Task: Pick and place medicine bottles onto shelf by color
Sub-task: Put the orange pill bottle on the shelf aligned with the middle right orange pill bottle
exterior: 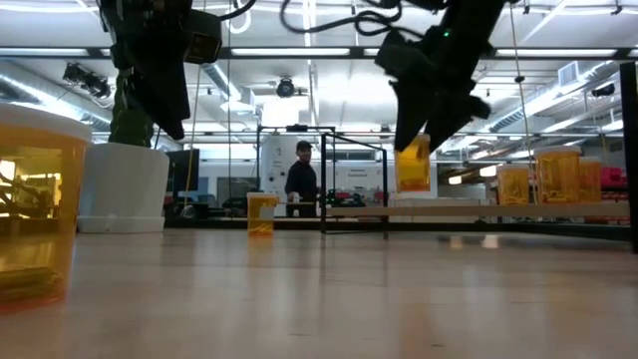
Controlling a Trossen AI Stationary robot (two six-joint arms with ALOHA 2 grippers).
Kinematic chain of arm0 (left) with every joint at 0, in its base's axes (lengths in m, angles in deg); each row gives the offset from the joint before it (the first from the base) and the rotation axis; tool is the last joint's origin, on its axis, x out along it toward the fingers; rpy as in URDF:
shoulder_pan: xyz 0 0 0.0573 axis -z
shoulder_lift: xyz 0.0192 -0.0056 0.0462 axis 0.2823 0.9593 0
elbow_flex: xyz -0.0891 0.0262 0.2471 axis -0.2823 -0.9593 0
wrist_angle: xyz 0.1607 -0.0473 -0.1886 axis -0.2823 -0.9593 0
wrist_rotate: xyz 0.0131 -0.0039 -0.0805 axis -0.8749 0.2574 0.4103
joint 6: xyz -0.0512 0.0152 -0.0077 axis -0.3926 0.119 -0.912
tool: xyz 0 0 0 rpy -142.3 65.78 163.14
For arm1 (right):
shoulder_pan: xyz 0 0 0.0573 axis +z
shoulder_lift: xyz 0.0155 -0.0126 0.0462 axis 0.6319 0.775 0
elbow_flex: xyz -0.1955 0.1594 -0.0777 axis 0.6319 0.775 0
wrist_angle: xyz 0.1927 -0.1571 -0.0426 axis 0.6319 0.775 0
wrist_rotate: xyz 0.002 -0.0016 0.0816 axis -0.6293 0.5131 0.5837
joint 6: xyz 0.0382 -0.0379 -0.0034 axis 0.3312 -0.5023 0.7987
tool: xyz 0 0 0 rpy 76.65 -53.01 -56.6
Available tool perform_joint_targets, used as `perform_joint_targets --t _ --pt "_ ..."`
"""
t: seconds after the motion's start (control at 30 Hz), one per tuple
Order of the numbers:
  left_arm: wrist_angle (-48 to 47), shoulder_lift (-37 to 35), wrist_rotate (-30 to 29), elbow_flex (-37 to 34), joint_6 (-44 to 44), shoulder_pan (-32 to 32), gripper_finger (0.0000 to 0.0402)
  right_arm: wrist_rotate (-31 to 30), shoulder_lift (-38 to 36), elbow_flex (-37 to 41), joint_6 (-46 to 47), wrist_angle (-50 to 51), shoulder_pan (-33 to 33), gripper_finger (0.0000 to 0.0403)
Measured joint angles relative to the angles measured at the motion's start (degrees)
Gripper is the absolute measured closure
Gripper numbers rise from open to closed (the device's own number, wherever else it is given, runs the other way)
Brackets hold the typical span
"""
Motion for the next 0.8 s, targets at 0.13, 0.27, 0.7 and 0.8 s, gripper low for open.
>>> perform_joint_targets --t 0.13,0.27,0.7,0.8 --pt "-0.10 0.00 -0.02 0.00 0.11 -0.01 0.0171 -5.37 -5.74 2.16 6.50 4.73 -0.04 0.0178" --pt "-0.02 0.00 -0.02 0.00 0.89 -0.01 0.0171 -6.53 -11.74 6.49 10.78 7.16 0.00 0.0178" --pt "-0.30 0.02 0.01 0.00 1.17 1.61 0.0171 -5.87 -23.46 20.87 23.38 8.21 -0.02 0.0177" --pt "-0.38 0.00 0.04 0.00 1.25 1.92 0.0171 -5.90 -23.60 20.91 22.95 7.38 -0.02 0.0177"
